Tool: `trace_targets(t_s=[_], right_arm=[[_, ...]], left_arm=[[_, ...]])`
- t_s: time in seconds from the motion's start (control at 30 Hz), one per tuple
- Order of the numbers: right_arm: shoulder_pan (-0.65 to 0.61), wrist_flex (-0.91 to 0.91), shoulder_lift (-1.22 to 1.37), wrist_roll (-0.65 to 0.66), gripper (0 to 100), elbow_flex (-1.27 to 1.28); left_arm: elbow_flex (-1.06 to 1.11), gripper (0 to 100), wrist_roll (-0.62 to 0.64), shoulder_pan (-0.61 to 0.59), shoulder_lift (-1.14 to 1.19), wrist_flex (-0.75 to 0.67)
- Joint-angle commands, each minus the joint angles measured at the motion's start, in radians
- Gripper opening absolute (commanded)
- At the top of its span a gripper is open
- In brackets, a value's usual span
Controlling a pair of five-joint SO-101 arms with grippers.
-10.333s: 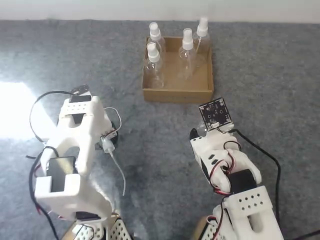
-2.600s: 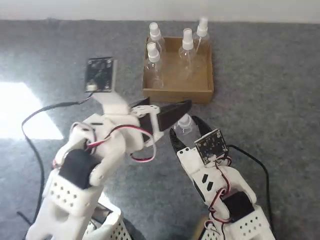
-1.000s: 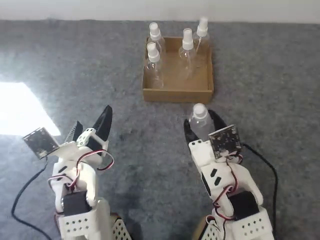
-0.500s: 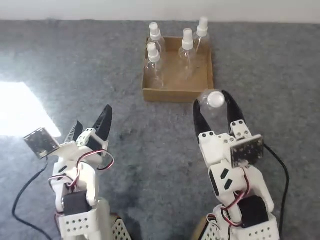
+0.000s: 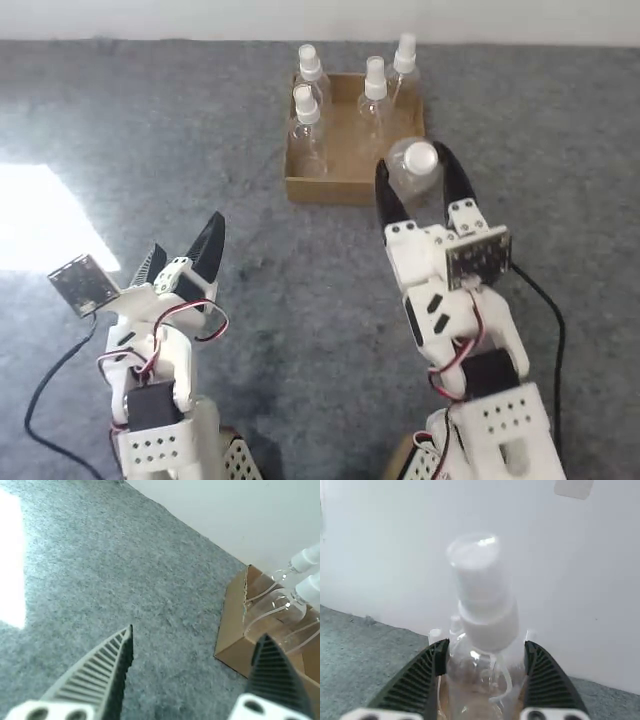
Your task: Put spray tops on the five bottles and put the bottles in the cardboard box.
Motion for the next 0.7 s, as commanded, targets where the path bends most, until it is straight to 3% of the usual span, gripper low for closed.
trace_targets(t_s=[0.0,0.67], right_arm=[[0.016,-0.087,0.177,0.006,8.9,-0.14],[0.125,-0.378,0.891,-0.002,8.7,-0.402]], left_arm=[[-0.008,35,-0.008,-0.005,-0.018,-0.028],[-0.008,35,-0.008,-0.002,-0.018,-0.028]])
